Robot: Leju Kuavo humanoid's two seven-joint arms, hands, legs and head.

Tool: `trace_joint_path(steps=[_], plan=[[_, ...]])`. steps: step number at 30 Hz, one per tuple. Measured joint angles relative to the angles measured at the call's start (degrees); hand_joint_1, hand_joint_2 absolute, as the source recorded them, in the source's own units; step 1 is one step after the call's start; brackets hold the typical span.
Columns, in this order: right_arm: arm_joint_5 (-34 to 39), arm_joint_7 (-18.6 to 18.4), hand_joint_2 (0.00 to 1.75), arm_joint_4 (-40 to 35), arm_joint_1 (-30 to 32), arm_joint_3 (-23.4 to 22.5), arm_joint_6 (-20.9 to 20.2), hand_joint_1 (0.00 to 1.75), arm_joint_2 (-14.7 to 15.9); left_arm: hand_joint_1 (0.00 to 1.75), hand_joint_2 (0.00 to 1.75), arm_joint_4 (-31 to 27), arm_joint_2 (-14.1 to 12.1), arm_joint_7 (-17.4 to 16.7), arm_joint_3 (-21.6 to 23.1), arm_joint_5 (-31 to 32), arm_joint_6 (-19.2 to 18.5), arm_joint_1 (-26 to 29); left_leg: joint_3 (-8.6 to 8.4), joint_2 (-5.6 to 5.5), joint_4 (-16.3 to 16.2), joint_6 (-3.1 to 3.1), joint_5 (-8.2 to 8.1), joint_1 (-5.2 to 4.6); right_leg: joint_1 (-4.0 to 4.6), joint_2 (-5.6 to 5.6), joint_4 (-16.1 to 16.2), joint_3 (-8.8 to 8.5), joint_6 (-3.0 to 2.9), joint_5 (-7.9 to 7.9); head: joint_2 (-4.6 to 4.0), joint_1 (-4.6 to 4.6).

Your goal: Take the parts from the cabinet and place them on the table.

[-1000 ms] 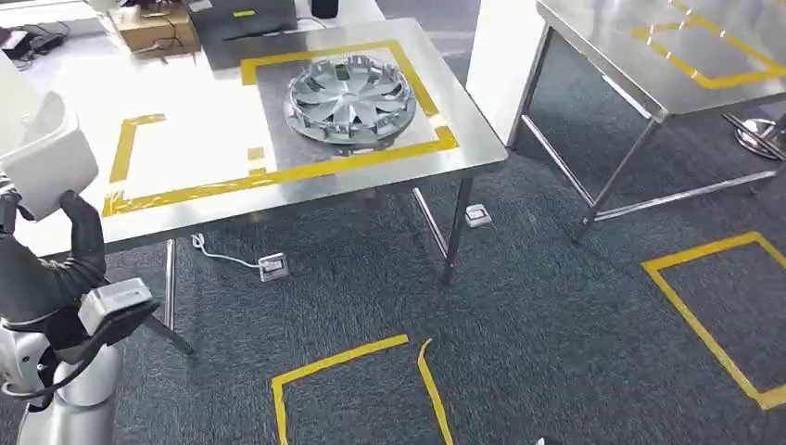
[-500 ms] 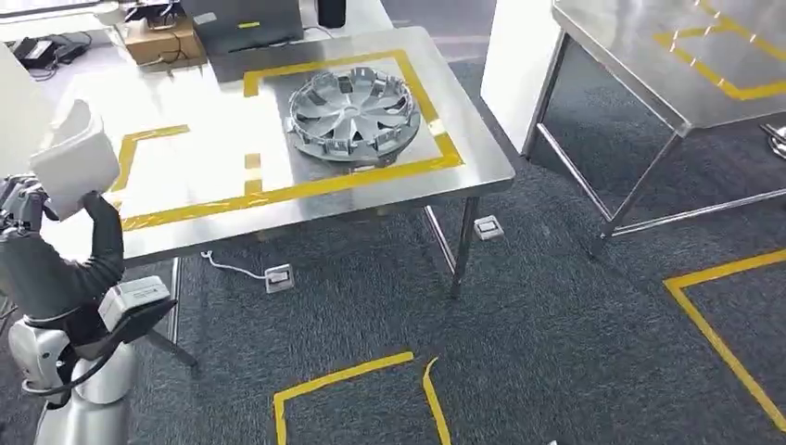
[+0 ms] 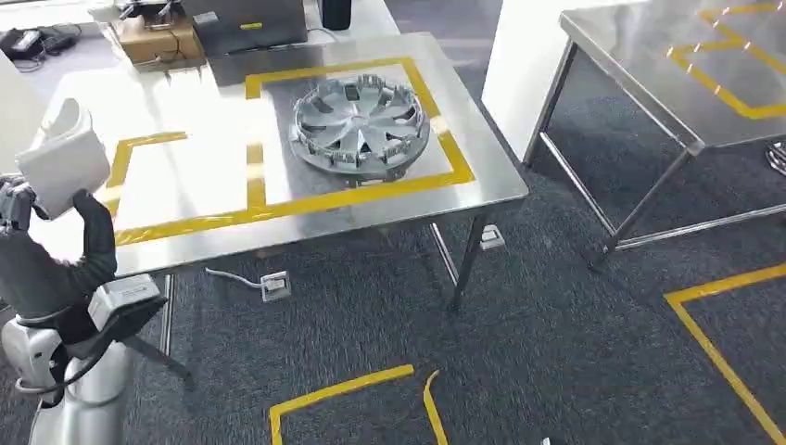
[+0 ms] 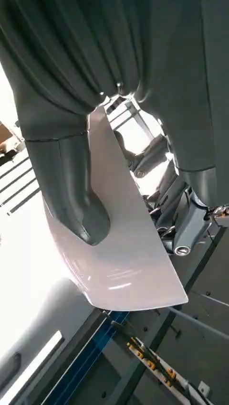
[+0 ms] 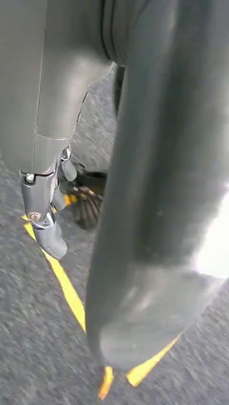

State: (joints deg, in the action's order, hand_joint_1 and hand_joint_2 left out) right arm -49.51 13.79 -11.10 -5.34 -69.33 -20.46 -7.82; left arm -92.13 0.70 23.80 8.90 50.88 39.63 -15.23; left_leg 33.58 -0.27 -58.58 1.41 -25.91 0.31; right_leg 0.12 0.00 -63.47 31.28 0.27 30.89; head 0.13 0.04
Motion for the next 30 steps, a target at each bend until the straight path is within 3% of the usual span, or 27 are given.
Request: trace_joint_path(steps=[1,3,4,5,6,8,9,10,11,13,14,15,16,18,19,20,22,23,24,25,26,27,30], plan=[[-0.11,0.0,0.0,0.0,-0.03,0.0,0.0,0.0,0.0,1.75,1.75,-0.05,0.09,0.02,0.0,0.09,0.04,-0.07,-0.11,-0.01,-0.01,0.23,-0.23,-0.01,-0.15,0.02,-4.13,2.74,0.37,1.12,0.0,0.11],[-0.35,-0.07,0.0,0.0,-0.02,0.02,-0.02,0.0,0.0,1.75,1.75,-0.18,0.2,-0.04,0.0,0.37,0.04,0.06,-0.43,-0.18,-0.05,0.36,-0.9,-0.04,-0.33,0.01,-11.57,8.24,0.95,4.91,0.0,0.2],[-0.37,-0.09,0.0,0.0,0.05,0.02,0.0,0.0,0.0,1.75,1.75,-0.18,0.2,-0.18,0.0,0.84,0.11,0.09,-0.78,-0.34,-0.07,0.28,-1.3,-0.03,-0.43,0.01,-12.87,9.93,1.07,5.54,0.0,0.18],[-0.37,-0.11,0.0,0.0,0.08,0.02,0.09,0.0,0.0,1.75,1.75,-0.33,0.24,-0.33,-0.11,2.18,0.2,0.12,-1.28,-0.51,-0.07,0.17,-1.73,-0.01,-0.55,-0.01,-11.73,10.28,1.1,4.68,0.0,0.18],[-0.37,-0.09,0.0,0.0,0.14,0.02,0.09,0.0,0.0,1.75,1.75,-0.52,0.35,-0.31,-0.24,3.59,0.2,0.17,-1.94,-0.61,-0.08,0.01,-2.24,-0.01,-0.61,-0.01,-8.56,9.64,1.05,2.49,0.0,0.24],[-0.42,-0.11,0.0,0.0,0.14,0.02,0.15,0.0,0.02,1.75,1.75,-1.23,1.32,0.68,-1.36,7.18,0.22,0.2,-3.44,-0.64,-0.05,-0.37,-3.42,-0.01,-0.57,0.0,1.81,6.25,0.48,-5.23,0.0,0.29],[-0.42,-0.16,0.0,0.0,0.27,0.02,0.28,0.0,0.02,1.75,1.75,-1.31,1.86,1.16,-2.12,8.61,0.24,0.17,-3.56,-0.65,-0.27,-0.6,-3.9,-0.13,-0.38,0.03,4.4,5.98,0.09,-7.35,0.0,0.29],[-0.48,-0.4,0.0,0.0,0.11,0.02,0.35,0.0,0.02,1.75,1.75,-1.44,2.36,1.53,-2.78,9.97,0.31,0.28,-3.66,-0.84,-0.15,-1.04,-4.21,-0.23,-0.1,-0.04,4.22,6.03,-0.13,-4.64,0.0,0.33],[-0.48,-0.48,0.0,0.0,-0.05,0.02,0.35,0.0,0.02,1.75,1.75,-1.77,2.8,1.68,-3.52,11.37,0.33,0.32,-3.64,-0.81,0.13,-1.46,-4.59,-0.19,0.07,-0.02,4.33,5.58,-0.46,-5.62,0.0,0.24],[-0.48,-0.77,0.0,0.0,0.07,0.02,0.44,0.0,0.02,1.75,1.75,-2.39,3.85,2.45,-5.42,13.93,0.35,0.43,-4.68,-0.84,-0.47,-2.23,-4.33,-0.28,-0.15,-0.06,4.84,4.63,-1.29,-5.73,0.0,0.24],[-0.48,-0.9,0.0,0.0,0.02,0.02,0.53,0.0,-0.18,1.75,1.75,-2.84,4.35,3.13,-6.45,15.02,0.35,0.4,-4.35,-0.6,-1.28,-2.38,-4.7,-0.11,-0.43,-0.03,5.1,3.86,-1.64,-5.75,0.0,0.22],[-0.48,-0.92,0.0,0.0,-0.06,0.02,0.61,0.0,-0.15,1.75,1.75,-3.06,4.97,3.94,-7.52,15.52,0.37,0.34,-3.15,-0.38,-3.87,-2.58,-4.76,-0.14,-0.5,-0.03,5.1,3.27,-2.13,-5.39,0.0,0.02],[-0.48,-0.92,0.0,0.0,-0.19,0.02,0.63,0.0,-0.15,1.75,1.75,-3.1,5.4,4.31,-8.45,15.87,0.37,0.39,-0.93,-0.32,-7.52,-2.9,-5.6,-0.08,-0.51,-0.02,5.1,2.99,-2.44,-4.98,0.0,-0.02],[-0.46,-0.92,0.0,0.0,-0.35,0.02,0.61,0.0,-0.15,1.75,1.75,-3.02,5.86,4.42,-9.9,16.43,0.37,0.93,4.36,-0.26,-15.04,-3.44,-9.34,0.21,-0.49,0.02,5.1,2.28,-2.5,-4.12,0.0,0.0],[-0.48,-0.94,0.0,0.0,-0.3,0.02,0.59,0.0,-0.15,1.75,1.75,-2.95,6.04,4.35,-10.34,16.86,0.37,1.32,6.24,-0.25,-17.06,-3.53,-10.14,0.24,-0.49,0.07,5.09,1.78,-2.41,-3.63,0.0,-0.06],[-0.48,-1.01,0.0,0.0,-0.24,0.0,0.5,0.0,-0.15,1.75,1.75,-2.86,6.34,4.17,-10.71,17.31,0.37,1.55,6.85,-0.2,-16.5,-3.59,-9.11,0.27,-0.51,0.1,5.06,1.14,-2.29,-3.15,0.0,-0.06],[-0.5,-1.16,0.0,0.0,-0.19,0.0,0.35,0.0,-0.2,1.75,1.75,-2.86,6.84,3.85,-11.39,17.99,0.37,1.56,5.42,-0.03,-10.91,-3.57,-4.53,0.31,-0.55,0.1,5.01,-0.1,-2.08,-2.23,0.0,-0.04],[-0.59,-1.16,0.0,0.0,-0.22,0.0,0.33,0.0,-0.33,1.75,1.75,-2.91,7.12,3.5,-11.77,18.35,0.37,1.56,3.07,0.09,-4.16,-3.46,0.05,0.34,-0.63,0.08,4.98,-1.19,-1.86,-1.43,0.0,-0.04],[-0.68,-1.18,0.0,0.0,-0.21,0.02,0.31,0.0,-0.33,1.75,1.75,-2.91,7.17,3.41,-12.02,18.49,0.37,1.59,2.11,0.28,-0.99,-3.31,1.68,0.32,-0.66,0.02,5.03,-1.49,-1.59,-0.88,0.0,0.0],[-0.7,-1.2,0.0,0.0,-0.31,0.02,0.31,0.0,-0.33,1.75,1.75,-2.8,7.19,3.3,-12.18,18.56,0.37,1.68,2.38,0.34,-1.21,-3.05,-0.21,-0.05,-0.58,0.08,5.02,-1.94,-1.34,-0.73,0.0,-0.04],[-0.7,-1.25,0.0,0.0,-0.47,0.02,0.31,0.0,-0.31,1.75,1.75,-2.82,7.37,3.23,-12.44,18.65,0.37,1.71,1.88,0.5,-1.07,-2.11,-0.47,-0.11,-0.5,0.1,5.02,-1.62,-0.73,-0.33,0.0,-0.41],[-0.72,-1.29,0.0,0.0,-0.4,0.02,0.31,0.0,-0.31,1.75,1.75,-2.84,7.61,3.19,-12.63,18.75,0.37,1.95,2.06,0.35,-1.06,-1.7,0.29,-0.13,-0.47,0.03,5.01,-2.06,-0.36,-0.14,0.0,-0.21],[-1.05,-1.31,0.0,0.0,-0.47,0.02,0.81,0.0,-0.26,1.75,1.75,-2.97,7.96,3.06,-13.03,18.58,0.37,1.95,0.76,0.05,-0.77,-0.62,-0.48,0.16,-0.48,0.02,3.76,-2.1,0.29,0.28,0.0,-0.13]])
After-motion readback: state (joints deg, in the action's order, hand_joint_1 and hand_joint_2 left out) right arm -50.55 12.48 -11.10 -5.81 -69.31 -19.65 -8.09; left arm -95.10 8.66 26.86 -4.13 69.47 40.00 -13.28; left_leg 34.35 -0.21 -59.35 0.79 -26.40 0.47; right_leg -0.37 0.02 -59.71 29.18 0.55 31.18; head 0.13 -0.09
